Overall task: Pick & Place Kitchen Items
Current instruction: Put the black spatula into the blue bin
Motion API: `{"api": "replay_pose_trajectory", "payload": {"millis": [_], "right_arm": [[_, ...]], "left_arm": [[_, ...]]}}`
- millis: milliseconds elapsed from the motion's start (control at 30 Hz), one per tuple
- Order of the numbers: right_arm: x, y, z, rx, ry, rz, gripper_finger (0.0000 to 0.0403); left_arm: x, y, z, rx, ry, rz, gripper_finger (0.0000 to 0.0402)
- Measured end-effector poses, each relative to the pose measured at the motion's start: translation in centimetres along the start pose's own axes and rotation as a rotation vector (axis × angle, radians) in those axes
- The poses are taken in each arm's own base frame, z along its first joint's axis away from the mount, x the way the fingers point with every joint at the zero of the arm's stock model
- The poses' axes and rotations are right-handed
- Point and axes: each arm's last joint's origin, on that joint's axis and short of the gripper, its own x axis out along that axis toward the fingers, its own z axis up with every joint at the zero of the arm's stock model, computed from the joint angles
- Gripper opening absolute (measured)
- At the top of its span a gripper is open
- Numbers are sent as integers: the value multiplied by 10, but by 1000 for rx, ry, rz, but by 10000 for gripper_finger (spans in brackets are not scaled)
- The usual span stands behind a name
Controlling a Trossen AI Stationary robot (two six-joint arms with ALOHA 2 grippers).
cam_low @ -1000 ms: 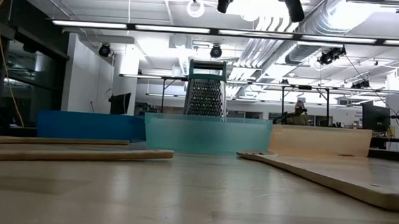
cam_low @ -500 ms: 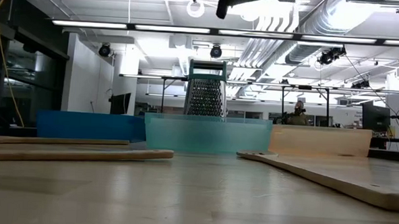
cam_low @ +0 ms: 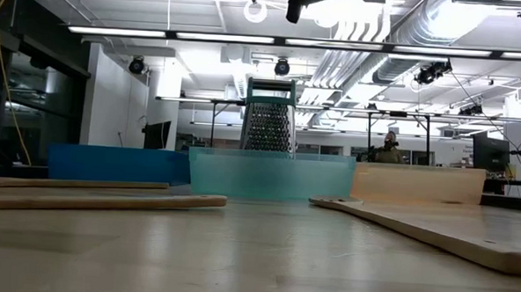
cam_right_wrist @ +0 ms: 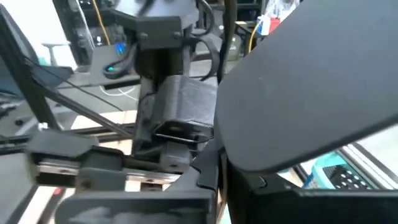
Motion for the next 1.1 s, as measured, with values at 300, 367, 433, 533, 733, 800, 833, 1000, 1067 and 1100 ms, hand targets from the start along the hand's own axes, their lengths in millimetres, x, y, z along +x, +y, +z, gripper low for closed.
{"api": "replay_pose_trajectory", "payload": {"millis": [300,367,433,533,733,800,833,1000,1067,1100], "right_arm": [[-3,-1,1,-26,-3,-41,4],[-3,-1,0,-27,-1,-39,4],[-3,-1,0,-26,-1,-39,4],[-2,-1,1,-36,0,-40,4],[-2,-1,0,-29,7,-38,4],[-3,-1,-1,-30,11,-40,4],[-3,-1,-1,-27,13,-39,5],[-11,-1,0,2,10,-24,30],[-15,-2,-1,26,26,-19,51],[-16,-2,-2,40,36,-22,64]], "left_arm": [[0,0,-2,-29,24,-12,176],[0,0,-2,-29,24,-11,136],[0,0,-2,-29,27,-8,93],[0,1,-2,-17,28,-6,62],[0,2,-3,-5,40,1,62],[0,2,-4,-4,50,4,62],[0,2,-4,-3,51,5,62],[-1,2,-5,2,56,16,62],[-1,5,-4,1,59,24,62],[-1,5,-5,1,63,25,62]]}}
